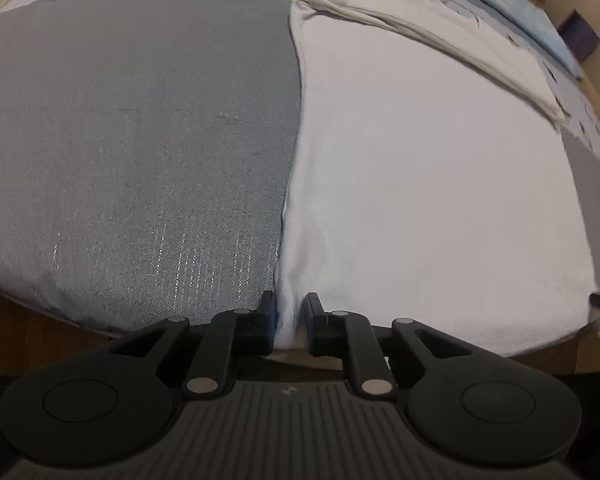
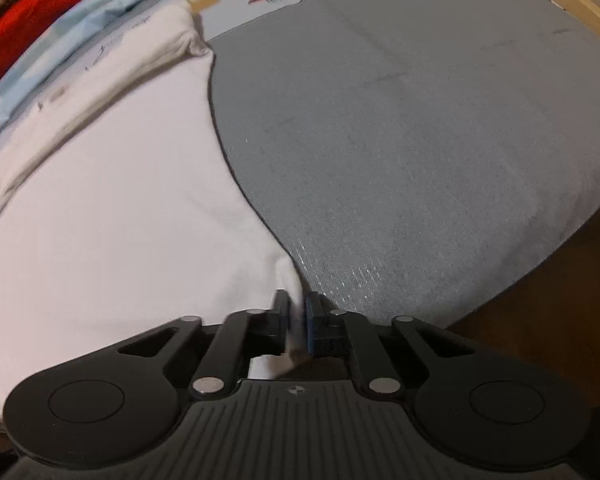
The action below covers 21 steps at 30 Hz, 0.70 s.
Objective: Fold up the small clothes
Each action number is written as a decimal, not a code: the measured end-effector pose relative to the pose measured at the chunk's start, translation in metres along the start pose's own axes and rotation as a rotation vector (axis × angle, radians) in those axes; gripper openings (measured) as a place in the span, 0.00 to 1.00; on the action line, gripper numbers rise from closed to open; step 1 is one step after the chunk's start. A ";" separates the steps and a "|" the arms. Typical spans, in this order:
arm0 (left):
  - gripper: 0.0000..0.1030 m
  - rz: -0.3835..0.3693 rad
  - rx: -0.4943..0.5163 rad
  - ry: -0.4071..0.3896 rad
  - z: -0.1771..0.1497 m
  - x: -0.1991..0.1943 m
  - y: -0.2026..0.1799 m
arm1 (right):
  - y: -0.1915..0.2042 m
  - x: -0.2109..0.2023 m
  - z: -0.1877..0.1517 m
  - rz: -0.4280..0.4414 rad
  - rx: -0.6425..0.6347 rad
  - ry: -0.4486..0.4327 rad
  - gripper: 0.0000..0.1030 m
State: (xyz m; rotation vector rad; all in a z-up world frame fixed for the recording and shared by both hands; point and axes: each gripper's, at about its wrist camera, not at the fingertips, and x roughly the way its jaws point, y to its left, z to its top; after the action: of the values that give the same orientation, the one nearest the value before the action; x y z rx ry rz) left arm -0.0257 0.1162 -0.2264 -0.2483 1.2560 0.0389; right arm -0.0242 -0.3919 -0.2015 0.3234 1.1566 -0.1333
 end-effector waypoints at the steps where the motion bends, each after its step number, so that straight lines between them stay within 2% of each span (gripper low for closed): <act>1: 0.16 0.004 0.008 -0.001 0.000 0.000 -0.002 | 0.003 0.000 -0.001 -0.005 -0.023 0.000 0.12; 3: 0.14 0.005 0.011 -0.003 0.000 0.001 -0.002 | 0.005 0.001 -0.002 -0.005 -0.040 0.001 0.12; 4: 0.06 0.006 0.012 -0.006 -0.001 0.000 -0.002 | 0.006 0.001 -0.002 -0.004 -0.047 0.000 0.12; 6: 0.06 0.002 0.019 -0.018 -0.002 -0.001 -0.004 | 0.005 0.000 -0.002 0.010 -0.043 -0.008 0.06; 9: 0.06 -0.001 0.028 -0.049 -0.002 -0.005 -0.005 | 0.001 -0.009 0.000 0.057 -0.027 -0.048 0.05; 15: 0.05 -0.058 0.041 -0.156 0.004 -0.038 -0.010 | -0.002 -0.040 0.008 0.158 0.011 -0.187 0.04; 21: 0.05 -0.148 0.079 -0.313 0.014 -0.107 -0.019 | -0.004 -0.110 0.027 0.320 0.046 -0.359 0.04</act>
State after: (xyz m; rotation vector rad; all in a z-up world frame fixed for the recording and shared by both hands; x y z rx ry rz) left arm -0.0430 0.1119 -0.1182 -0.2558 0.9235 -0.0962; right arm -0.0456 -0.4112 -0.0923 0.4995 0.7362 0.0625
